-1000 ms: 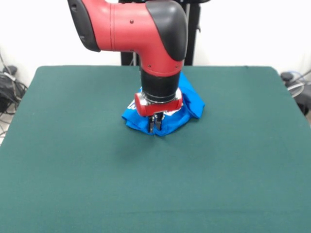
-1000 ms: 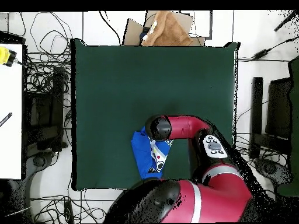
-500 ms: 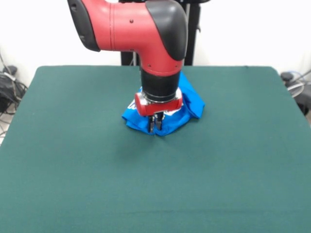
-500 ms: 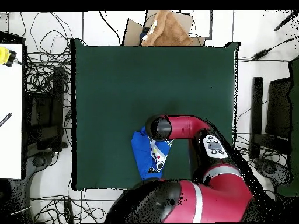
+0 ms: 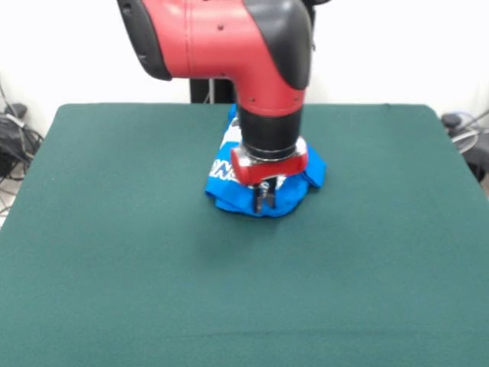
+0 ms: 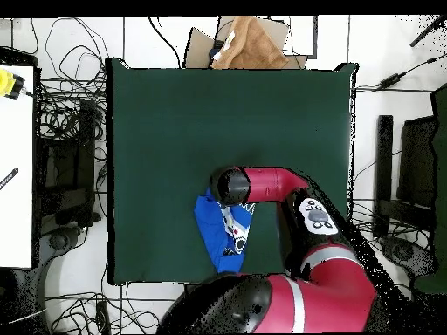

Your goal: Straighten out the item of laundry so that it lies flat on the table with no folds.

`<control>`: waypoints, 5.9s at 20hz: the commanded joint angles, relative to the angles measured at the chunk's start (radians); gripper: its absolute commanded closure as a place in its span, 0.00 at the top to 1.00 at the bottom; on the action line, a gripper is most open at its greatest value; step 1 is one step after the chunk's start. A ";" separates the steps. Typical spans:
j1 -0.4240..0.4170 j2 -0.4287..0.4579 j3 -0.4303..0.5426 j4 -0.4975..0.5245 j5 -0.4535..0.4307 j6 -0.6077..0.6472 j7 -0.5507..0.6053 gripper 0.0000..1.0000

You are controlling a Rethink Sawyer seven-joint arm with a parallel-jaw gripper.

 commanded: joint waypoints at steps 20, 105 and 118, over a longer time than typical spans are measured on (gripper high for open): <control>0.238 -0.271 -0.019 0.124 0.221 0.202 0.226 0.00; 0.023 -0.011 0.009 0.037 0.016 -0.132 0.004 1.00; 0.075 0.039 0.023 0.072 0.071 -0.167 0.127 1.00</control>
